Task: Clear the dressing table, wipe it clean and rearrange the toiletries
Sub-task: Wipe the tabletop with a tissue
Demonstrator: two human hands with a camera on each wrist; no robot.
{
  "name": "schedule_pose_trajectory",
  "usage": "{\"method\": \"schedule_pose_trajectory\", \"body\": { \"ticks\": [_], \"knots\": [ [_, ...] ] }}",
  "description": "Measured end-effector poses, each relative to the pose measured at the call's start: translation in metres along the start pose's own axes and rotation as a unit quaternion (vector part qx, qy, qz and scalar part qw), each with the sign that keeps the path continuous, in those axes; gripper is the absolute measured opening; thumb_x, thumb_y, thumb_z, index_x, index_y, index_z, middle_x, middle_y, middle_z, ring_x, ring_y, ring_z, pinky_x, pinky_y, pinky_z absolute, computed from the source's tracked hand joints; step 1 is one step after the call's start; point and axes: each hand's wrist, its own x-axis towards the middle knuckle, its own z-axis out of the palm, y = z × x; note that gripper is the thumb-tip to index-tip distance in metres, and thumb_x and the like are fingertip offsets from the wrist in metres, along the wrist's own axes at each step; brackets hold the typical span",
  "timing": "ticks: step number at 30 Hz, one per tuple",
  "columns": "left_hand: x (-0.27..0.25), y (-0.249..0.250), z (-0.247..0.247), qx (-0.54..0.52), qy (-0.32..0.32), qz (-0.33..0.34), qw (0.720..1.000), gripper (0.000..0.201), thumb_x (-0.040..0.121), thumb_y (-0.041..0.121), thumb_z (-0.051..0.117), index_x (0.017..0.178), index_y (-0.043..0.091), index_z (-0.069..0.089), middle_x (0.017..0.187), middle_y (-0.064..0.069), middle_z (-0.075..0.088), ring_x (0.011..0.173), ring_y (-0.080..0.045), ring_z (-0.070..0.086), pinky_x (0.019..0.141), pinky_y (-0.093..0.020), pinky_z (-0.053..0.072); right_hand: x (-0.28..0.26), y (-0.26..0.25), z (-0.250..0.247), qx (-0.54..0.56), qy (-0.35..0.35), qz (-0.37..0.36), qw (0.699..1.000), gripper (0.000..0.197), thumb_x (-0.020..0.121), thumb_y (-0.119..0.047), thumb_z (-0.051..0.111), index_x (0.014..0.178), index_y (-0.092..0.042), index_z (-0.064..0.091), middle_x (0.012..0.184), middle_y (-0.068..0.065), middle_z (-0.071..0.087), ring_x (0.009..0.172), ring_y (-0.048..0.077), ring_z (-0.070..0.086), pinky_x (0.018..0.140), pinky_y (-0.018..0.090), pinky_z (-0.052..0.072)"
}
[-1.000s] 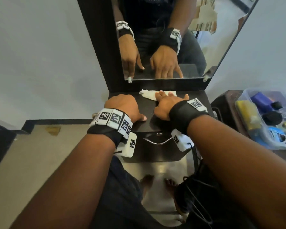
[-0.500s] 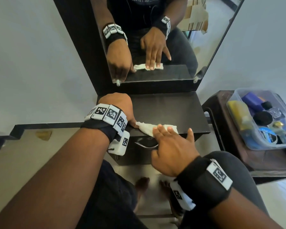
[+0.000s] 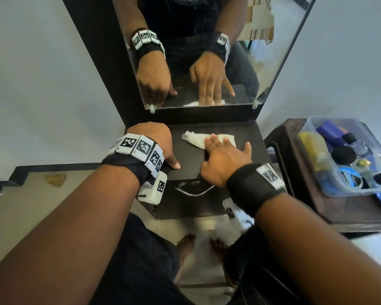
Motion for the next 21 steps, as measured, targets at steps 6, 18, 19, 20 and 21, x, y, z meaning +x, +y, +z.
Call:
{"method": "schedule_pose_trajectory", "body": {
  "ticks": [6,18,19,20,21],
  "knots": [
    [0.003,-0.002,0.007,0.019,0.002,0.001,1.0,0.067,0.06,0.073,0.087,0.079,0.015,0.059,0.08,-0.005,0.069,0.076,-0.026,0.067,0.083,-0.042,0.06,-0.089,0.01,0.035,0.026,-0.022,-0.012,0.999,0.086,0.09,-0.045,0.041,0.164,-0.028,0.001,0.173,-0.008,-0.004,0.16,0.019,-0.001,0.119,0.07,-0.004],
    [0.0,0.0,0.009,0.046,-0.003,-0.011,0.999,0.069,0.064,0.078,0.082,0.082,0.017,0.055,0.084,-0.003,0.066,0.08,-0.025,0.066,0.085,-0.041,0.06,0.038,0.027,-0.024,0.008,0.011,0.007,1.0,0.077,0.093,-0.043,0.045,0.164,-0.026,0.019,0.173,-0.007,0.013,0.157,0.023,0.016,0.118,0.075,0.0],
    [0.0,0.001,0.009,0.046,-0.005,-0.011,0.999,0.069,0.065,0.078,0.081,0.082,0.017,0.054,0.085,-0.003,0.066,0.08,-0.025,0.066,0.084,-0.041,0.06,0.038,0.028,-0.023,0.006,0.009,0.006,1.0,0.077,0.093,-0.042,0.045,0.164,-0.026,0.018,0.173,-0.007,0.012,0.158,0.023,0.014,0.118,0.075,0.0],
    [0.0,0.001,0.009,0.046,-0.006,-0.01,0.999,0.068,0.065,0.078,0.081,0.081,0.017,0.054,0.085,-0.003,0.066,0.08,-0.025,0.066,0.085,-0.041,0.06,0.033,0.029,-0.02,0.005,0.008,0.005,1.0,0.077,0.094,-0.04,0.045,0.164,-0.027,0.016,0.173,-0.007,0.009,0.159,0.022,0.011,0.119,0.074,0.0],
    [0.001,0.001,0.01,0.046,-0.006,-0.009,0.999,0.068,0.066,0.078,0.081,0.081,0.017,0.055,0.085,-0.003,0.067,0.08,-0.025,0.066,0.085,-0.041,0.06,0.024,0.029,-0.017,0.007,0.007,0.005,1.0,0.077,0.095,-0.039,0.045,0.165,-0.027,0.014,0.173,-0.008,0.006,0.159,0.021,0.008,0.119,0.073,-0.002]
  ]
}}
